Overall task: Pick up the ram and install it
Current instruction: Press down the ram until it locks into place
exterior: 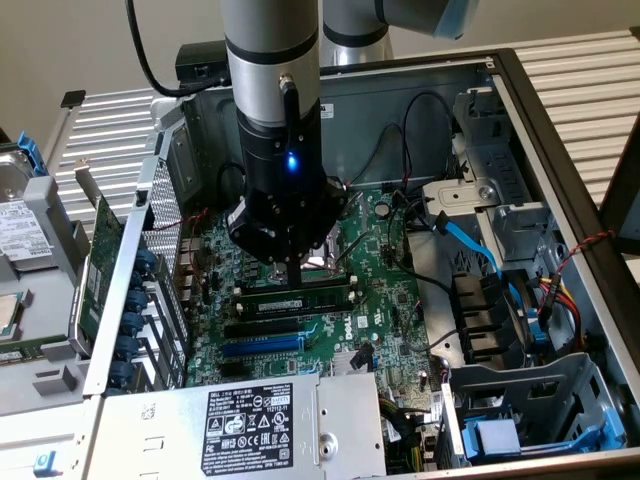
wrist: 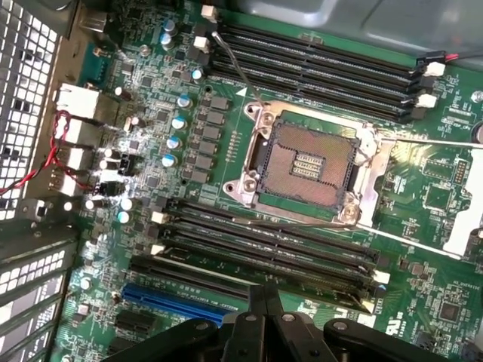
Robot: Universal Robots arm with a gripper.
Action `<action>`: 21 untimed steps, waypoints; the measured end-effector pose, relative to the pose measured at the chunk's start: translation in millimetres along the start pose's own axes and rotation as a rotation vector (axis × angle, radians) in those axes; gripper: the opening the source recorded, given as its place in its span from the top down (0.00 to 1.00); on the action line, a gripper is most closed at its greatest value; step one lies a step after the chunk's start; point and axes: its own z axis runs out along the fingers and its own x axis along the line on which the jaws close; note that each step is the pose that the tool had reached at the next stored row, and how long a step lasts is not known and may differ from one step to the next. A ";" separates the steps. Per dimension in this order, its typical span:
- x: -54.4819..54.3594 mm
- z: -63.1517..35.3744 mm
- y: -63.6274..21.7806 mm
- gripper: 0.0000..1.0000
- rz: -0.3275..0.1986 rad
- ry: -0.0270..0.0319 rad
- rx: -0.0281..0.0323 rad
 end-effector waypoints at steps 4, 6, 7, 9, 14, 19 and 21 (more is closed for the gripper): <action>0.0 0.1 0.0 0.89 0.053 0.0005 -0.0010; 0.0 0.3 0.0 0.89 0.080 0.0007 -0.0016; 0.0 0.3 0.0 0.89 0.093 0.0008 -0.0018; 0.0 0.4 0.0 0.89 0.120 0.0009 -0.0023; 0.0 0.6 0.0 0.89 0.161 -0.0167 -0.0007; -0.1 0.6 -0.1 0.89 0.177 -0.0422 0.0029; 0.0 0.6 -0.1 0.89 0.188 -0.0434 0.0044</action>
